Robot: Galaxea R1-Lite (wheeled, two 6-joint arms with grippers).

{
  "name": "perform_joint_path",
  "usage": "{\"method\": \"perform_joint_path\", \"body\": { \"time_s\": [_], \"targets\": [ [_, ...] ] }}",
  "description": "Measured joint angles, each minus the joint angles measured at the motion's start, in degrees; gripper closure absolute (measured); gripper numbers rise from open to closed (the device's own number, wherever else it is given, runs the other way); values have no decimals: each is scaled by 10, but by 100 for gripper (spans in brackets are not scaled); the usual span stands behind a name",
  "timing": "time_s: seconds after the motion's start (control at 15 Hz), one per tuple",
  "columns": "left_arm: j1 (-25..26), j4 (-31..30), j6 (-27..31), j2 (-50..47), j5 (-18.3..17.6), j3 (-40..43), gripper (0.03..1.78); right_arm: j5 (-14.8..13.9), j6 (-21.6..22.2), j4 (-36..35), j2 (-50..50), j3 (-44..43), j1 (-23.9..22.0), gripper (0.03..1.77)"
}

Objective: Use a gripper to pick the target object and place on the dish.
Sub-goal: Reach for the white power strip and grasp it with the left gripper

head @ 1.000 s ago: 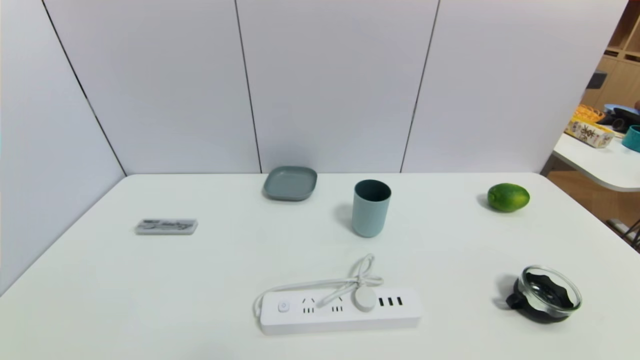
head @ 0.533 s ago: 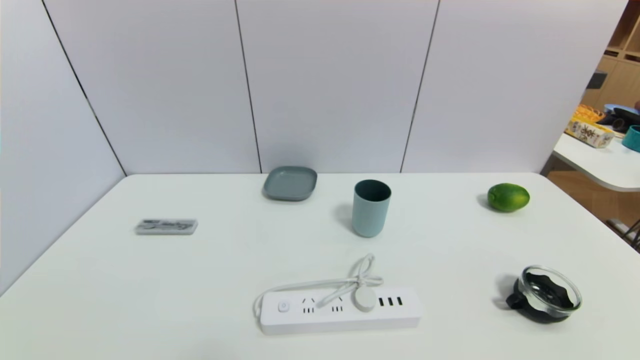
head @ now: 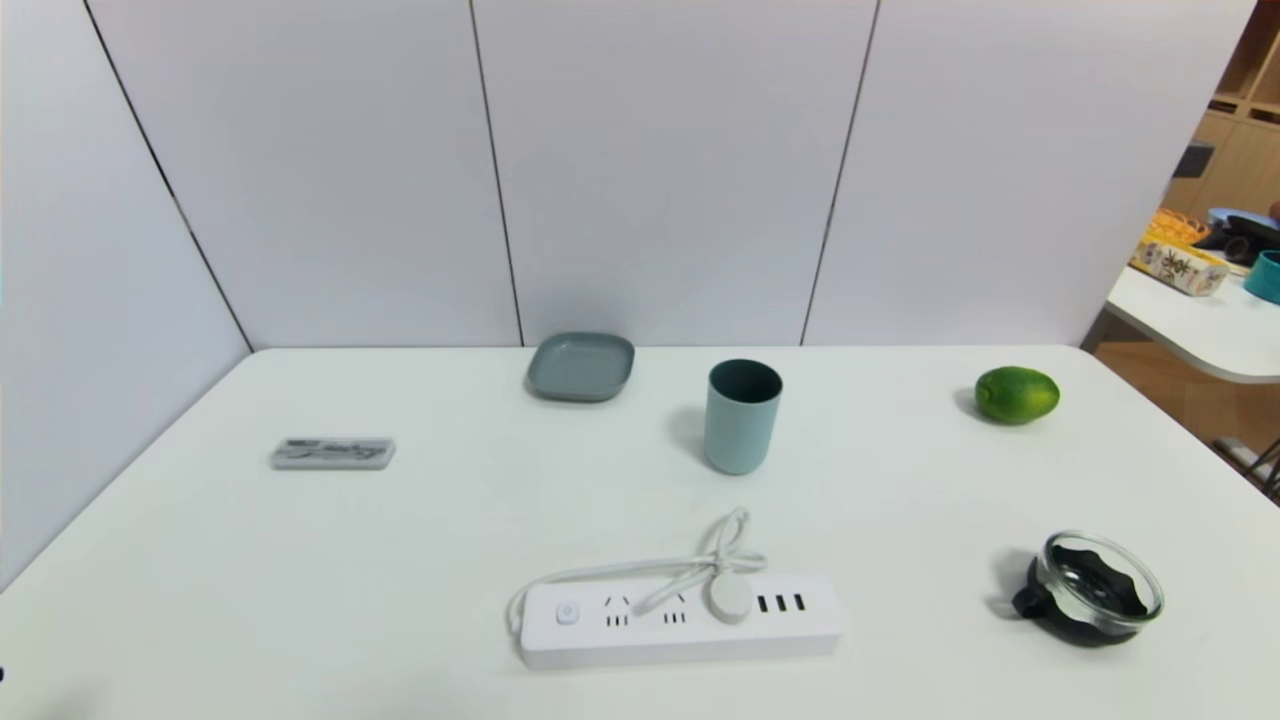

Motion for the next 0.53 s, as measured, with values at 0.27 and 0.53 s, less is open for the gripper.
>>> {"method": "perform_joint_path", "body": {
  "time_s": [0.27, 0.53],
  "targets": [
    [-3, 107, 157, 160, -64, -145, 12, 0, 0, 0, 0, 0, 0, 9],
    [-37, 146, 278, 320, -101, -239, 12, 0, 0, 0, 0, 0, 0, 9]
  ]
}}
